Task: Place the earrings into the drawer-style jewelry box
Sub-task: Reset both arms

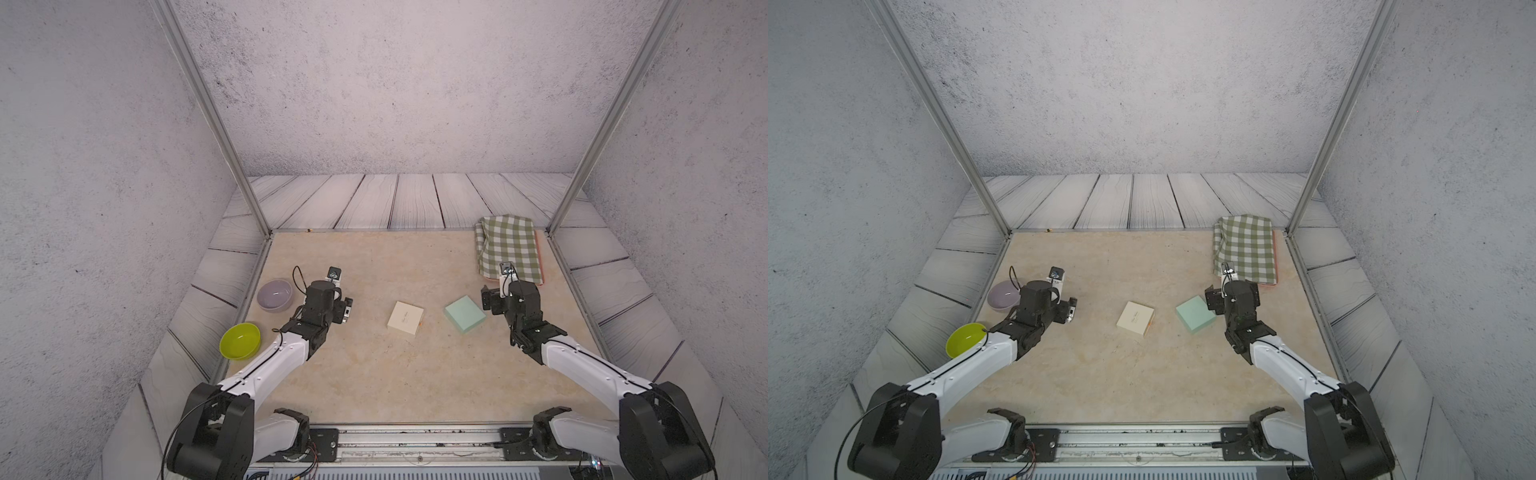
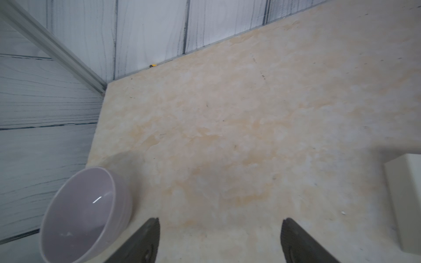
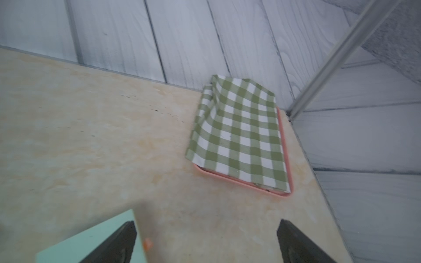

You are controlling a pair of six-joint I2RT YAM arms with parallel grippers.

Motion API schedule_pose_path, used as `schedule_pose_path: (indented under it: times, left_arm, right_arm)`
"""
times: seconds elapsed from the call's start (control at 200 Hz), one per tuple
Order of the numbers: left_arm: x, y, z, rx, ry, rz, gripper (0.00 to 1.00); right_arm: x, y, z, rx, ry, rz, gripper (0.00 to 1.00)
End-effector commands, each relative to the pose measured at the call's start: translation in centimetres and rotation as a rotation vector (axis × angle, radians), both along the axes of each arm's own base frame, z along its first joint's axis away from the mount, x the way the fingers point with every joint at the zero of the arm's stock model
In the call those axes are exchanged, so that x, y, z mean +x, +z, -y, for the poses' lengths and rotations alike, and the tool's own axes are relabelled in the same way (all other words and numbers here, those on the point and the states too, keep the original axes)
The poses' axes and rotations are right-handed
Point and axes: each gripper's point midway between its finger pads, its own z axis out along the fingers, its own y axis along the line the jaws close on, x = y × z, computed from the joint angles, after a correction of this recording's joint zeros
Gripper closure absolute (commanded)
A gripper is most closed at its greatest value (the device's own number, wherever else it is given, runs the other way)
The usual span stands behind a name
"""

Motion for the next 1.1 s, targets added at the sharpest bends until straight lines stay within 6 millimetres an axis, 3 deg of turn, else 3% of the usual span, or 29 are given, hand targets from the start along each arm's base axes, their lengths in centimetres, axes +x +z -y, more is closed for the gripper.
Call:
schedule_pose_path:
  times: [0.0, 0.125, 0.19, 0.265, 0.345, 0.405, 0.485, 0.655, 1.091]
  left_arm:
    - [1.8, -0.1, -0.6, 0.055, -0.043, 0.053, 0.16]
    - [2.0, -1.9, -1.0, -0.002, -0.075, 0.125, 0.15]
    - [2.5, -1.0, -1.6, -0.065, -0.059, 0.221, 0.13]
    - [3.2, -1.7, -2.9, -0.124, -0.028, 0.213, 0.15]
    - [3.4, -2.3, -5.4, -0.212, 0.046, 0.242, 0.15]
    - [3.6, -3.2, -4.9, -0.221, 0.012, 0.233, 0.13]
    - [4.0, -3.4, -5.4, -0.245, 0.025, 0.224, 0.10]
    - [4.3, -3.6, -6.0, -0.264, 0.049, 0.199, 0.00]
    - [4.5, -3.7, -6.4, -0.265, 0.076, 0.175, 0.02]
  right_arm:
    - [0.8, 0.2, 2.4, 0.000, -0.040, 0.116, 0.01]
    - [1.7, -1.7, 3.5, 0.129, -0.020, 0.046, 0.01]
    - [2.3, -2.0, 3.5, 0.169, 0.017, 0.012, 0.01]
    - [2.6, -2.5, 2.7, 0.197, 0.081, -0.034, 0.01]
    - [1.7, -4.7, 4.3, 0.193, -0.007, 0.052, 0.01]
    - [1.5, -5.3, 4.6, 0.190, -0.017, 0.127, 0.01]
    - [2.9, -7.0, 5.8, 0.185, -0.106, 0.012, 0.01]
    - [2.8, -7.0, 6.6, 0.177, -0.172, -0.010, 0.01]
    - [3.2, -7.1, 6.5, 0.165, -0.171, -0.020, 0.01]
